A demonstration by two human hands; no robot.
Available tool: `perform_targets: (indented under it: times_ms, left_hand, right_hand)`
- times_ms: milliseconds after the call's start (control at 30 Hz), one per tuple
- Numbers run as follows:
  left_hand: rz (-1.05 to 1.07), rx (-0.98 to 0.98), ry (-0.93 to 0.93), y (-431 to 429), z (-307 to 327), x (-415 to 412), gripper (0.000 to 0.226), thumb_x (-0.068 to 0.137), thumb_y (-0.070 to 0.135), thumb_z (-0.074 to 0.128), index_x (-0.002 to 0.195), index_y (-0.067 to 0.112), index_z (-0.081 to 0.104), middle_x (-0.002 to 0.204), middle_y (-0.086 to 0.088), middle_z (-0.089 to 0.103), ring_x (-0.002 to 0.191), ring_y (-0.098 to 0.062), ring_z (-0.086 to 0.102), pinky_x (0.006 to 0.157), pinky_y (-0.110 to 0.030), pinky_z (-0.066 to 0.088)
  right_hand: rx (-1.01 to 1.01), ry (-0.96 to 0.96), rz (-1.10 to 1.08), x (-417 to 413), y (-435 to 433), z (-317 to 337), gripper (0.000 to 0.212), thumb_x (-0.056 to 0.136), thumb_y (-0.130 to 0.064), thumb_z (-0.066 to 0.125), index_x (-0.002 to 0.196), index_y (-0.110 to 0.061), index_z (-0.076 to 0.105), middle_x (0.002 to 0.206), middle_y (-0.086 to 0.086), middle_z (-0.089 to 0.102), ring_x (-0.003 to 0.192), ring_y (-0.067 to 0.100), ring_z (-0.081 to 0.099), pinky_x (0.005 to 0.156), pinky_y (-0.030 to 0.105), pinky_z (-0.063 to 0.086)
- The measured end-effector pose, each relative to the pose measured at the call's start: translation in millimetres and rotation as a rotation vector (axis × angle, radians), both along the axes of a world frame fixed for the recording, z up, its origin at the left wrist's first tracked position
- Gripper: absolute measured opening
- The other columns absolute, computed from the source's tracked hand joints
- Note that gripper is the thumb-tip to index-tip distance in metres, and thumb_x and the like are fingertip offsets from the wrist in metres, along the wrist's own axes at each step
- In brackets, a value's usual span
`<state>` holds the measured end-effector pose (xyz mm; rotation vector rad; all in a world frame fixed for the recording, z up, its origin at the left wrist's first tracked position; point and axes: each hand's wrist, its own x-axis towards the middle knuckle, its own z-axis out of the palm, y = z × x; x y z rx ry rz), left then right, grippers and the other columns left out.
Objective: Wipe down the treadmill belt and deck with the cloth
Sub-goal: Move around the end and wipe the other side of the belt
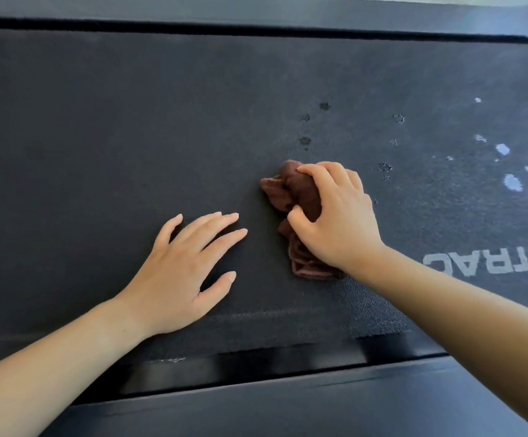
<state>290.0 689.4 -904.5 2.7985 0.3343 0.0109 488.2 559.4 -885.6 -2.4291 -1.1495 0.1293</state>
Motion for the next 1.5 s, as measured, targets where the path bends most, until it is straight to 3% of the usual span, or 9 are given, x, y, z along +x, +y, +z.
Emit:
perform_targets:
  times_ms: [200, 467, 567, 700, 900, 1167, 1367, 1500]
  left_hand:
    - [-0.067, 0.05, 0.019, 10.9, -0.7, 4.5, 0.055, 0.088, 0.05, 0.036, 0.138, 0.029, 0.042, 0.15, 0.01, 0.032, 0.139, -0.01, 0.025, 0.112, -0.049, 0.019]
    - [-0.144, 0.164, 0.07, 62.8, 7.0, 67.6, 0.056, 0.088, 0.057, 0.025, 0.14, 0.04, 0.035, 0.152, 0.011, 0.026, 0.14, -0.012, 0.022, 0.111, -0.055, 0.017]
    - [-0.044, 0.174, 0.033, 92.8, 12.4, 111.9, 0.059, 0.088, 0.061, 0.021, 0.142, 0.04, 0.029, 0.153, 0.011, 0.022, 0.143, -0.013, 0.015, 0.111, -0.059, 0.015]
    - [0.168, 0.088, -0.035, 127.3, 13.3, 175.0, 0.056, 0.089, 0.056, 0.03, 0.142, 0.037, 0.031, 0.153, 0.008, 0.023, 0.142, -0.018, 0.015, 0.108, -0.064, 0.015]
    - [0.407, 0.033, 0.021, 151.9, -8.9, 222.4, 0.056, 0.093, 0.052, 0.032, 0.145, 0.033, 0.024, 0.156, 0.005, 0.016, 0.144, -0.019, 0.007, 0.109, -0.063, 0.005]
    - [0.456, 0.102, -0.089, 149.4, -21.2, 225.6, 0.053, 0.09, 0.05, 0.036, 0.141, 0.034, 0.03, 0.152, 0.007, 0.022, 0.14, -0.018, 0.012, 0.11, -0.06, 0.006]
    - [0.477, 0.103, -0.082, 147.0, -19.9, 227.3, 0.056, 0.087, 0.053, 0.033, 0.14, 0.037, 0.028, 0.152, 0.009, 0.019, 0.141, -0.015, 0.011, 0.111, -0.058, 0.005]
    - [0.484, 0.093, -0.061, 148.1, -20.7, 226.9, 0.06, 0.085, 0.055, 0.027, 0.142, 0.039, 0.024, 0.155, 0.009, 0.014, 0.144, -0.013, 0.005, 0.111, -0.057, 0.002]
  right_hand:
    - [0.002, -0.033, 0.138, -9.2, -50.0, 1.4, 0.057, 0.075, -0.045, 0.049, 0.127, -0.022, 0.054, 0.129, -0.004, 0.051, 0.119, 0.023, 0.045, 0.087, 0.048, 0.046]
    - [0.051, -0.017, -0.055, 45.7, 21.5, -5.0, 0.048, 0.078, -0.038, 0.059, 0.125, -0.029, 0.053, 0.126, -0.009, 0.049, 0.119, 0.022, 0.04, 0.091, 0.041, 0.037]
    - [0.079, -0.019, -0.135, 71.4, 50.7, -8.4, 0.047, 0.079, -0.039, 0.057, 0.125, -0.03, 0.053, 0.126, -0.009, 0.049, 0.119, 0.022, 0.04, 0.09, 0.042, 0.037]
    - [0.095, -0.018, -0.212, 98.4, 75.6, -11.9, 0.047, 0.079, -0.04, 0.056, 0.125, -0.03, 0.052, 0.127, -0.007, 0.049, 0.119, 0.023, 0.039, 0.089, 0.042, 0.034]
    - [0.098, -0.031, -0.232, 119.9, 102.6, -12.3, 0.046, 0.079, -0.04, 0.056, 0.123, -0.029, 0.051, 0.126, -0.005, 0.049, 0.119, 0.025, 0.039, 0.09, 0.043, 0.034]
    - [0.054, 0.0, -0.246, 156.7, 152.6, -8.3, 0.048, 0.08, -0.041, 0.054, 0.126, -0.028, 0.05, 0.131, -0.003, 0.047, 0.122, 0.026, 0.037, 0.094, 0.046, 0.035]
    - [0.115, -0.015, -0.19, 151.1, 141.9, -11.0, 0.049, 0.08, -0.04, 0.055, 0.127, -0.028, 0.05, 0.127, -0.004, 0.049, 0.119, 0.024, 0.04, 0.088, 0.042, 0.036]
    - [0.06, -0.019, -0.195, 171.3, 162.3, -8.7, 0.047, 0.08, -0.04, 0.055, 0.125, -0.027, 0.05, 0.129, -0.003, 0.049, 0.121, 0.026, 0.038, 0.092, 0.045, 0.037]
